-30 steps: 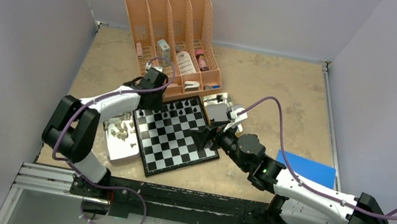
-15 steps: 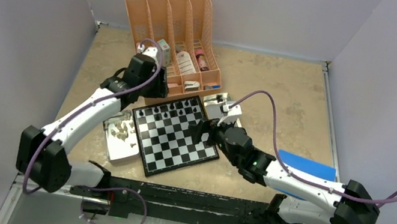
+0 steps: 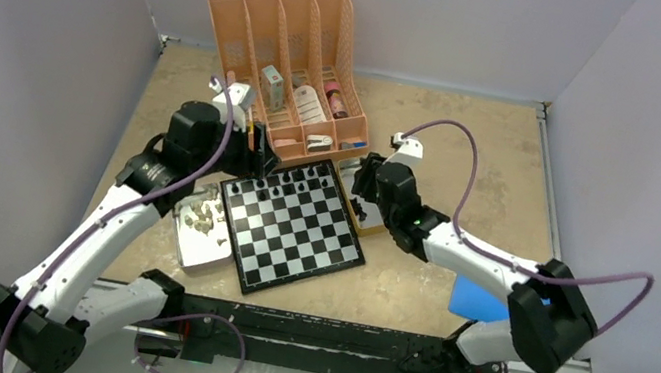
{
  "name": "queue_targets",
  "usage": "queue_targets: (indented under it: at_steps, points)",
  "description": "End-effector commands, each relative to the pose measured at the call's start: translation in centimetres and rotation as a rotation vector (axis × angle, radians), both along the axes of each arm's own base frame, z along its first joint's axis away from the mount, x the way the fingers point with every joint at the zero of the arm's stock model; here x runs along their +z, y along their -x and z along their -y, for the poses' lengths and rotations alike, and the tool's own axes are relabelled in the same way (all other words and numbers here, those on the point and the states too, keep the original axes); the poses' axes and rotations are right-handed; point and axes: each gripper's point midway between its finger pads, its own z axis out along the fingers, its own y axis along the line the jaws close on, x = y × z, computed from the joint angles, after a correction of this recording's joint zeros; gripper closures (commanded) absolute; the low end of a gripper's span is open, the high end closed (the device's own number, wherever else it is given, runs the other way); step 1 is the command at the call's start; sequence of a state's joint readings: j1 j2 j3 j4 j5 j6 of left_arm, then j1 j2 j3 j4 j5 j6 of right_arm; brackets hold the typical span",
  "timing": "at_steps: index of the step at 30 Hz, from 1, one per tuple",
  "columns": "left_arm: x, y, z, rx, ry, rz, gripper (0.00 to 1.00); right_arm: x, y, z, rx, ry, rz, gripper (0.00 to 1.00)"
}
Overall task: Set up the chess pieces on the board
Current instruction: Pick up the chess piece from the storage box.
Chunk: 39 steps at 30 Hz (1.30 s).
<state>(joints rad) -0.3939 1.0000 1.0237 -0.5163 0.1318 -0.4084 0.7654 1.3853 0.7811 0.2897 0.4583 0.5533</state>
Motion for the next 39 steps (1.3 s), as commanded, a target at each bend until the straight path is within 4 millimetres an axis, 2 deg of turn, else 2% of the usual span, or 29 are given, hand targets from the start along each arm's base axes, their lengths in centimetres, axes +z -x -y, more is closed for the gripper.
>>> queue_targets:
  at_steps: [1, 8, 15, 19, 26, 39]
  points:
    - [-0.6, 2.4, 1.0, -0.118, 0.032, 0.023, 0.39, 0.0, -2.9, -0.4, -0.085, -0.034, 0.013, 0.49]
    - [-1.3, 3.6, 1.0, -0.162, 0.021, 0.021, 0.39, -3.2, -6.8, -0.1, -0.17, 0.118, 0.009, 0.62]
    - [-0.9, 4.0, 1.0, -0.189, 0.012, 0.045, 0.39, -4.9, -9.4, -0.3, -0.198, 0.202, 0.023, 0.64]
    - [-0.6, 4.5, 1.3, -0.209, 0.035, 0.049, 0.38, -6.1, -10.4, -0.4, -0.191, 0.272, 0.014, 0.64]
    - [-0.6, 4.5, 1.2, -0.203, 0.033, 0.052, 0.39, -6.5, -11.4, -0.2, -0.168, 0.33, 0.04, 0.7]
    - [-0.8, 4.2, 0.9, -0.174, 0.029, 0.044, 0.39, -8.3, -12.2, 0.6, -0.143, 0.377, 0.034, 0.72]
